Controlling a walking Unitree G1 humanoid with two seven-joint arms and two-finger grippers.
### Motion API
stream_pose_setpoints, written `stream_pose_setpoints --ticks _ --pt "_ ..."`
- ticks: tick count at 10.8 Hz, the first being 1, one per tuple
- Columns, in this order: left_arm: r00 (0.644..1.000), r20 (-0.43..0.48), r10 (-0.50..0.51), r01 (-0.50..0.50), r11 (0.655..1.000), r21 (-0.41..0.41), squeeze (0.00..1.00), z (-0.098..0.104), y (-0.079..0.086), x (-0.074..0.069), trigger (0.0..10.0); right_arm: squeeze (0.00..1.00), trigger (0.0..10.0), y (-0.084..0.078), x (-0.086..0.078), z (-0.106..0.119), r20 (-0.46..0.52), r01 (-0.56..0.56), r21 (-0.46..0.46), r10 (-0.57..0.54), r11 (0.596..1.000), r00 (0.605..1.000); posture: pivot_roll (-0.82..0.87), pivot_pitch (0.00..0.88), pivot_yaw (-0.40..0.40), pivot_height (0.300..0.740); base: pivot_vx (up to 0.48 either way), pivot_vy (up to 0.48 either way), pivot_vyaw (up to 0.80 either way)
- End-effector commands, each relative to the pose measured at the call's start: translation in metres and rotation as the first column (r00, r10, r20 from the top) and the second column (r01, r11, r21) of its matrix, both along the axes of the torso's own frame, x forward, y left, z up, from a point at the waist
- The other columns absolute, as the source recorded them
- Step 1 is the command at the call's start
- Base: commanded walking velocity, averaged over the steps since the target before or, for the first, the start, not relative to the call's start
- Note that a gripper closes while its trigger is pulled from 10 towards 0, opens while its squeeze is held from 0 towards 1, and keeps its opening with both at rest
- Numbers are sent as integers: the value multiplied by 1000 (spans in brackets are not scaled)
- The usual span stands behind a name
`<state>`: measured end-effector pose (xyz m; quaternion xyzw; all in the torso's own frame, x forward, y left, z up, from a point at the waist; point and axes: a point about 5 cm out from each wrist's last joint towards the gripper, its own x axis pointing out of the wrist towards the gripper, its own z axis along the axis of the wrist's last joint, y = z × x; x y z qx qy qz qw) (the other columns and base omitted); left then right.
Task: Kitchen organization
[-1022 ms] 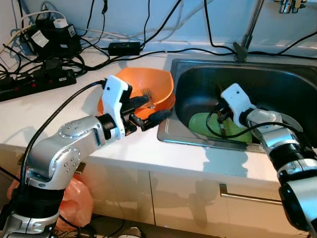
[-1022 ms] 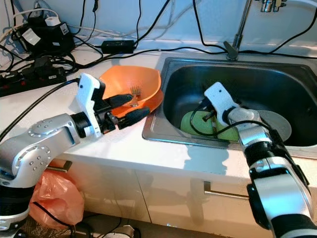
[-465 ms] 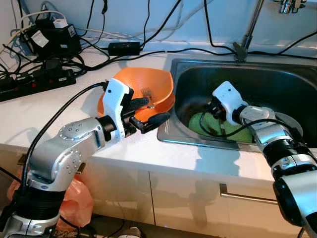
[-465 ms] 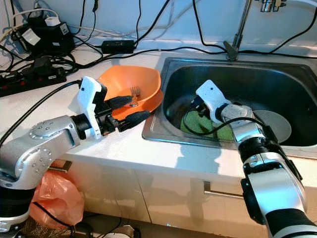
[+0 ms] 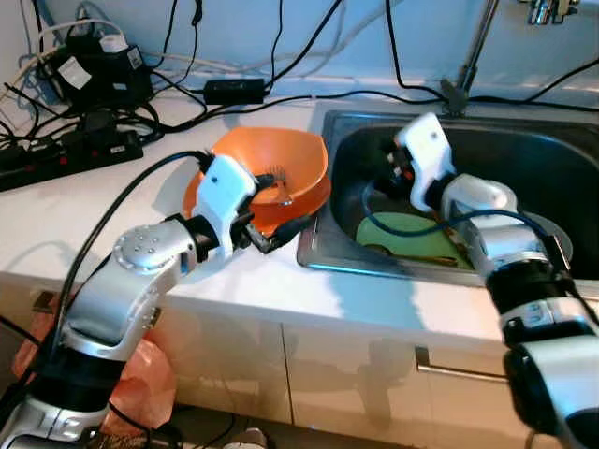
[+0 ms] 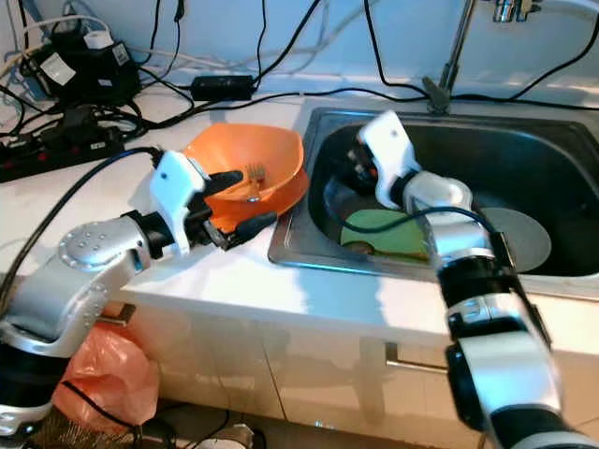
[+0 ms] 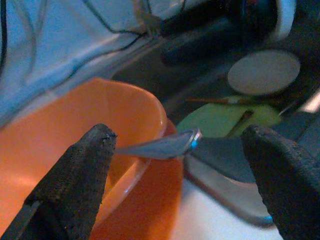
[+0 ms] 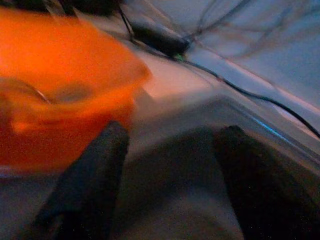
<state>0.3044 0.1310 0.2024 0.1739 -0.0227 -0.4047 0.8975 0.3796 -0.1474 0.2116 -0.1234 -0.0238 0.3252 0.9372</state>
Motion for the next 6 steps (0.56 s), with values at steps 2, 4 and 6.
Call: stream_pose_setpoints --ticks 2,4,6 --pt "995 93 -31 24 997 69 0 -1 -2 4 10000 0 10000 15 -17 25 50 -117 135 111 984 993 197 41 77 740 0 0 0" --pt "988 137 -66 51 992 113 0 -7 -4 2 9647 0 10000 18 -29 35 67 -147 191 136 970 988 193 43 75 740 0 0 0" --pt "978 200 -65 39 990 132 0 -11 -2 8 4392 0 10000 23 -43 42 64 -175 258 164 950 984 193 43 76 740 0 0 0"
